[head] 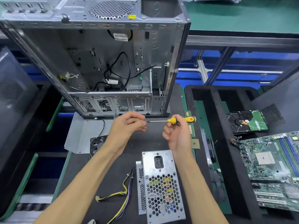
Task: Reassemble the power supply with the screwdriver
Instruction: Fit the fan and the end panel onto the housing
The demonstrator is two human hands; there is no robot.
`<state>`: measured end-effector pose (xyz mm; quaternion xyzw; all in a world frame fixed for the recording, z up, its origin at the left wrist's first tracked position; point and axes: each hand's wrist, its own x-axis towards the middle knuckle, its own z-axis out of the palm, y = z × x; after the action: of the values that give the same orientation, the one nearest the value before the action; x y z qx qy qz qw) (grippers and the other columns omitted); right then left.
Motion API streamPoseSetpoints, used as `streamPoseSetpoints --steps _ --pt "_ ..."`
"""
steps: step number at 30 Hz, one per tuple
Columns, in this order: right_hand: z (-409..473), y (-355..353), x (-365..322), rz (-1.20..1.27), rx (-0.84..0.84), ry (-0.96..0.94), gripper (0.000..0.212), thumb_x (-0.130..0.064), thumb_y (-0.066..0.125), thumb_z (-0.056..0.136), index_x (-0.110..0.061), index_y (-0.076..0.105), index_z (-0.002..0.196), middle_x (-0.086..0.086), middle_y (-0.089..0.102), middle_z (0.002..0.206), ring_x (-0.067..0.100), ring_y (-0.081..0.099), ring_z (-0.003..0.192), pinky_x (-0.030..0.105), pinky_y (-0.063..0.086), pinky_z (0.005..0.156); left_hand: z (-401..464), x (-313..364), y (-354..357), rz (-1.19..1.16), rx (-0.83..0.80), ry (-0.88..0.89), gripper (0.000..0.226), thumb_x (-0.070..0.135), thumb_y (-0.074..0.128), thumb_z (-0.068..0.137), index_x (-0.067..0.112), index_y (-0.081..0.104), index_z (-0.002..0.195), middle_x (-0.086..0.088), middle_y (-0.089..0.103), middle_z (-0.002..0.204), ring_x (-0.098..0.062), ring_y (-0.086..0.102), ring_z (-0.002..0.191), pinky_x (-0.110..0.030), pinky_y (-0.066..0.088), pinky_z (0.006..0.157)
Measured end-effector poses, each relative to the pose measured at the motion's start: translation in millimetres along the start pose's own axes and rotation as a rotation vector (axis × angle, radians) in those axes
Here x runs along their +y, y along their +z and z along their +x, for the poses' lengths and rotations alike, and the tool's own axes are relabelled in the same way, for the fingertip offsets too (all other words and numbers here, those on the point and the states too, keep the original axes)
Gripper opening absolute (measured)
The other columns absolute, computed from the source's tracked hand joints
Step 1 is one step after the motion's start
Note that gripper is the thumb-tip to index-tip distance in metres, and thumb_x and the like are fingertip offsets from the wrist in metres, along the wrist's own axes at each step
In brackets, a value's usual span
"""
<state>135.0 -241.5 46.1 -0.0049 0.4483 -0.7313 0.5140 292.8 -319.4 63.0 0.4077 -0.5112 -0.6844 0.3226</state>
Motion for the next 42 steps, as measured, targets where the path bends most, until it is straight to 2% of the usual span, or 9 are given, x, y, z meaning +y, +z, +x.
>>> streamPoseSetpoints --steps 6,13,25,31,36,42 --pt "-7.4 0.8 -2.3 -0.008 0.023 -0.04 0.028 -0.018 0.049 0.101 -0.015 0.048 0.073 -0.001 0.046 0.06 0.012 0.036 0.046 0.022 0.028 0.038 -10.6 2.8 0.9 -0.025 -0.029 0.003 0.013 -0.001 0.078 0.081 0.011 0.081 0.086 -0.016 0.075 0.084 -0.024 0.073 0.077 -0.025 0.059 0.076" --pt "-14.0 4.4 -3.3 -0.043 0.035 -0.075 0.027 -0.017 0.049 0.102 -0.015 0.052 0.075 -0.001 0.048 0.059 0.012 0.039 0.046 0.023 0.029 0.038 -13.5 5.3 2.5 -0.011 -0.023 0.013 0.012 0.001 0.079 0.081 0.009 0.079 0.091 -0.017 0.077 0.085 -0.025 0.074 0.077 -0.026 0.059 0.077" --pt "-16.0 7.5 -2.7 -0.049 0.064 -0.092 0.028 -0.018 0.048 0.104 -0.013 0.049 0.076 0.0 0.049 0.059 0.012 0.04 0.045 0.022 0.028 0.038 -9.2 7.8 3.9 0.233 -0.015 0.14 0.005 0.005 0.08 0.084 0.01 0.078 0.086 -0.009 0.076 0.075 -0.016 0.072 0.068 -0.022 0.058 0.068" --pt "-17.8 5.6 -1.2 -0.019 0.06 -0.099 0.026 -0.02 0.049 0.104 -0.013 0.051 0.079 0.001 0.053 0.062 0.01 0.041 0.045 0.021 0.029 0.038 -9.0 7.2 7.0 0.037 -0.03 0.069 0.01 0.002 0.079 0.083 0.001 0.074 0.092 -0.018 0.076 0.08 -0.023 0.074 0.072 -0.025 0.06 0.07" --pt "-21.2 2.6 -1.7 0.001 0.055 -0.095 0.026 -0.022 0.049 0.105 -0.013 0.05 0.081 0.001 0.052 0.064 0.01 0.041 0.047 0.02 0.029 0.04 -9.1 7.5 10.7 -0.006 -0.054 0.035 0.004 0.004 0.077 0.086 0.002 0.075 0.09 -0.017 0.077 0.08 -0.025 0.074 0.072 -0.025 0.06 0.068" --pt "-25.2 1.0 -0.3 0.019 0.042 -0.086 0.026 -0.025 0.051 0.104 -0.014 0.052 0.081 0.002 0.053 0.067 0.01 0.04 0.05 0.02 0.026 0.043 -11.6 11.2 16.3 -0.06 -0.074 -0.003 0.012 -0.002 0.076 0.084 0.0 0.072 0.095 -0.02 0.077 0.085 -0.028 0.075 0.077 -0.028 0.062 0.073"
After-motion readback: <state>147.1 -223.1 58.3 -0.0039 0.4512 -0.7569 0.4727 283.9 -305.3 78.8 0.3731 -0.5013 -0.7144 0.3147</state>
